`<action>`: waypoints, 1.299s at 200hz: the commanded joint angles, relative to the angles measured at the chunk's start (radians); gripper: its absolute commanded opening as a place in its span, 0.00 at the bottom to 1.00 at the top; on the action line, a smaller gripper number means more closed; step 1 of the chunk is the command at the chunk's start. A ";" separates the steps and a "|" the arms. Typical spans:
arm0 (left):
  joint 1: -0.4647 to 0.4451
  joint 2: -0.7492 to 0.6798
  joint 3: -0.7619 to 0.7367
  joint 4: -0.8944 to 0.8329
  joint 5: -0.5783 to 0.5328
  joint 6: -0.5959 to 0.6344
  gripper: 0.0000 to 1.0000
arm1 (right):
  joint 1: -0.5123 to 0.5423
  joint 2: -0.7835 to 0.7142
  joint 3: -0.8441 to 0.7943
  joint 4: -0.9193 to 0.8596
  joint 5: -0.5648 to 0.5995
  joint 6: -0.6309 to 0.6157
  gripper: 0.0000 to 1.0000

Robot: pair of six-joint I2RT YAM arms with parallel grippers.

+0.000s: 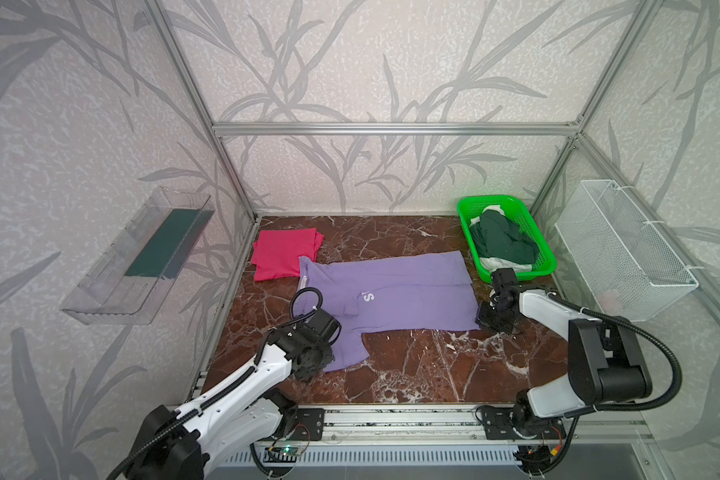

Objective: Fold and stack the t-shirts
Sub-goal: 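Fold the near half over toward the far edge with both grippers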

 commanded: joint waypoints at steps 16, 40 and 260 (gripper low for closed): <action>0.004 -0.100 0.036 -0.144 -0.027 -0.046 0.00 | 0.032 -0.112 -0.047 -0.094 0.008 0.015 0.00; 0.005 -0.202 0.065 -0.213 -0.051 -0.089 0.00 | 0.063 -0.212 -0.054 -0.165 0.013 0.047 0.00; 0.485 0.300 0.538 0.111 0.015 0.376 0.00 | 0.035 0.035 0.325 -0.124 0.059 -0.014 0.00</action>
